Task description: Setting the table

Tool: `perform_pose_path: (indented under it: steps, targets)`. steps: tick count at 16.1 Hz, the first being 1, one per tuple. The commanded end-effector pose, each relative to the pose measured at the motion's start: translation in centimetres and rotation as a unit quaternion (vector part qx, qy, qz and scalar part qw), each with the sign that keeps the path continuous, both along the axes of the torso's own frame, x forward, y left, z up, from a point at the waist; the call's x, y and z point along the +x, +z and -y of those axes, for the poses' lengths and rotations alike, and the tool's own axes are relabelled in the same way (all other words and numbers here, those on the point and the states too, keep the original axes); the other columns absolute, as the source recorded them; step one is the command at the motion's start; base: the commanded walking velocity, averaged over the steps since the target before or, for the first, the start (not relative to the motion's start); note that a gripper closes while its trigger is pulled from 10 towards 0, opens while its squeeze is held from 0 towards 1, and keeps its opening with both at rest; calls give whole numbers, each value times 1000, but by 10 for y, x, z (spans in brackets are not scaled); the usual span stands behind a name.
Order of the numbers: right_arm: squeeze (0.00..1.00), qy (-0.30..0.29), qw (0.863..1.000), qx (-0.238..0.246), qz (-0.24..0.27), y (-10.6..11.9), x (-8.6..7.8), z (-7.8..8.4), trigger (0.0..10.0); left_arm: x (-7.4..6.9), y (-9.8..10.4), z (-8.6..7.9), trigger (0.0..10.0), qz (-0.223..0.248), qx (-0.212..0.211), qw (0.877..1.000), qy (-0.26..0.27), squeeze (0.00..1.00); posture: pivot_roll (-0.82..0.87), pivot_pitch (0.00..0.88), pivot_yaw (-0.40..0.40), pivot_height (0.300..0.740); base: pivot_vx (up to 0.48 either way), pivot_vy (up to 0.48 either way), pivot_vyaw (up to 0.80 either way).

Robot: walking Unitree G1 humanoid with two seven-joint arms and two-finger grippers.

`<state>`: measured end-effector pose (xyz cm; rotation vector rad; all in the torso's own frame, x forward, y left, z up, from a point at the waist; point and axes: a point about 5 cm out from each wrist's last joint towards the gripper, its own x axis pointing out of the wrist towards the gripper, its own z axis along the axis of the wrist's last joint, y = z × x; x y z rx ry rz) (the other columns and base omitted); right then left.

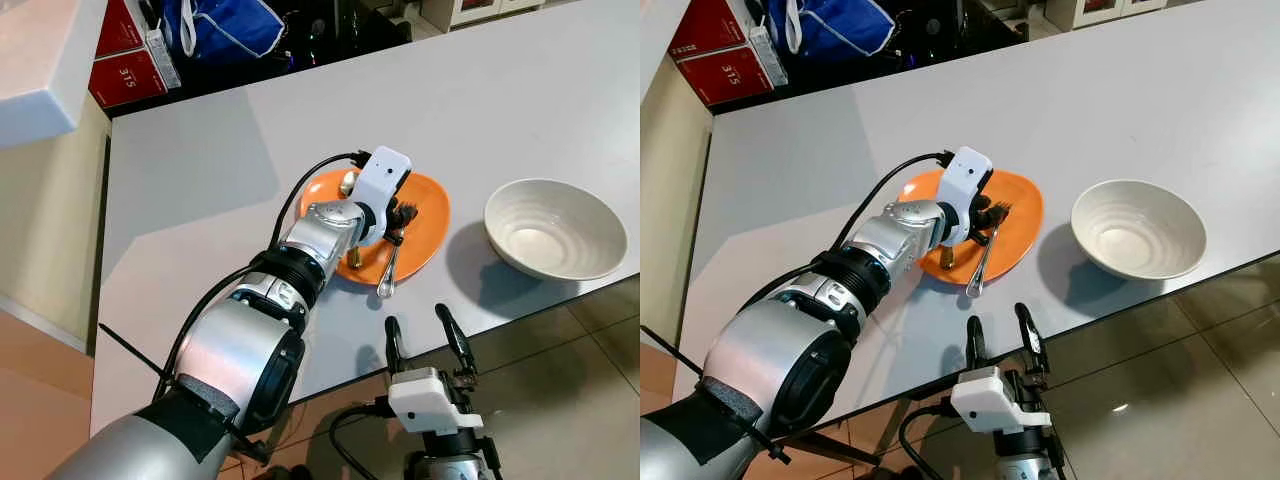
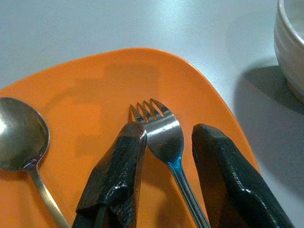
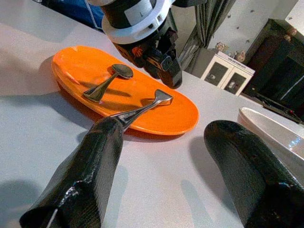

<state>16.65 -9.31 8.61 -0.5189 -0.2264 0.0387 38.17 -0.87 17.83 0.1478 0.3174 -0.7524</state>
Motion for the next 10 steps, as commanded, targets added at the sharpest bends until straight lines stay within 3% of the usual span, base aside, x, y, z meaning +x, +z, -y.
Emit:
perform_pose_path:
  steps: [1, 8, 9, 10]
  targets:
    - [0, -1, 1000, 3, -3, -1, -1, 0, 10000, -1, -9, -3, 10000, -11, 13, 1000, 4, 1000, -184, 110, 155, 740, 0, 0, 0]
    - [0, -7, 1000, 13, -9, -2, 0, 6, 10000, -4, -14, -2, 10000, -34, 18, 999, 1, 1000, -196, 109, 155, 740, 0, 0, 0]
    - [0, -7, 1000, 13, -8, -2, 1, 7, 10000, -6, -17, -1, 10000, -52, 12, 999, -6, 816, -196, 109, 155, 740, 0, 0, 0]
    - [0, -7, 1000, 13, -8, -2, 1, 8, 10000, -8, -19, 1, 10000, -70, 10, 997, -15, 0, -197, 109, 155, 740, 0, 0, 0]
